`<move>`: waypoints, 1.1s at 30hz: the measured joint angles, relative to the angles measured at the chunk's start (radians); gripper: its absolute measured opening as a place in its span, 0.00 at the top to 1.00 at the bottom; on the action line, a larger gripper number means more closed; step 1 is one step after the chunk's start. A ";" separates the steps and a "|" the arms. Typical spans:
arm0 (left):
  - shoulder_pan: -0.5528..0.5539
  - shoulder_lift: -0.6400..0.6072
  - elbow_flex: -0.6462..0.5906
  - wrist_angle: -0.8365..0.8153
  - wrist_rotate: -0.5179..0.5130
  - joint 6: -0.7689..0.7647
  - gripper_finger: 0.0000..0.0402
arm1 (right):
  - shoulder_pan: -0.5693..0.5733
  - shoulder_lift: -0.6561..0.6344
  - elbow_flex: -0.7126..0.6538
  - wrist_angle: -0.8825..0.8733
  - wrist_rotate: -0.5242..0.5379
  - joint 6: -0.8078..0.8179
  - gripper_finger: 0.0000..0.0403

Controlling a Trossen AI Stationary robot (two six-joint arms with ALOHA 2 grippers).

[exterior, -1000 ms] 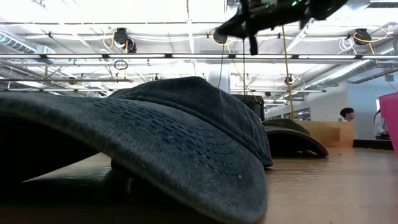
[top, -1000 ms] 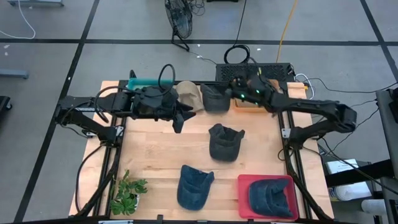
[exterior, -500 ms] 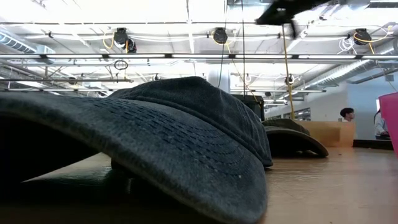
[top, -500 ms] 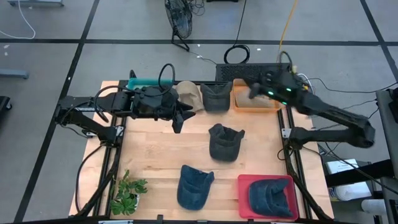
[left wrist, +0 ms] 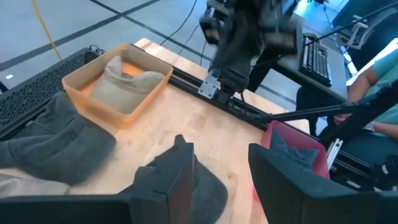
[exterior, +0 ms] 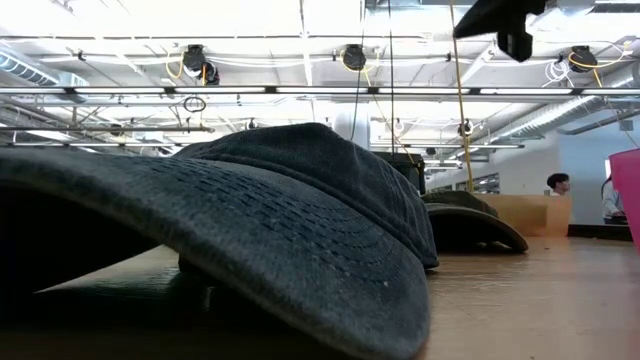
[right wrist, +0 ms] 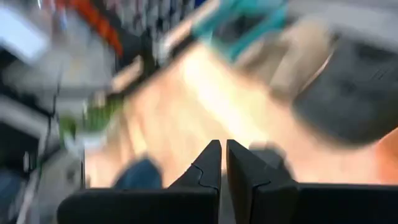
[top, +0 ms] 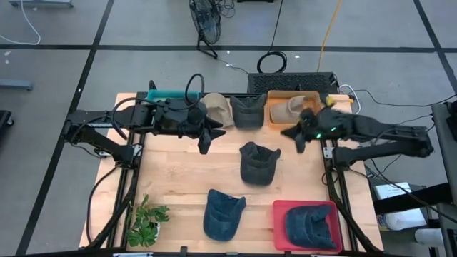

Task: Pick & Place hat
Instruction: Put the bottom black cap into the green bin

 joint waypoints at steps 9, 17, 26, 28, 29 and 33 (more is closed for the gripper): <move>-0.084 0.015 0.000 -0.101 0.126 0.114 0.59 | 0.175 0.182 -0.002 -0.010 -0.050 -0.046 0.99; -0.152 0.055 -0.001 -0.123 0.305 0.053 0.59 | 0.178 0.174 0.000 0.036 -0.041 0.028 0.99; -0.195 0.112 -0.002 -0.127 0.405 0.052 0.59 | 0.177 0.179 -0.120 0.127 -0.142 0.104 0.99; -0.213 0.115 0.000 -0.134 0.403 0.069 0.59 | 0.178 0.171 -0.149 0.145 -0.168 0.150 0.99; -0.224 0.116 0.000 -0.159 0.383 0.088 0.59 | 0.178 0.168 -0.161 0.158 -0.178 0.167 0.99; -0.240 0.128 0.000 -0.215 0.196 0.170 0.59 | 0.178 0.149 -0.192 0.222 -0.158 0.193 0.99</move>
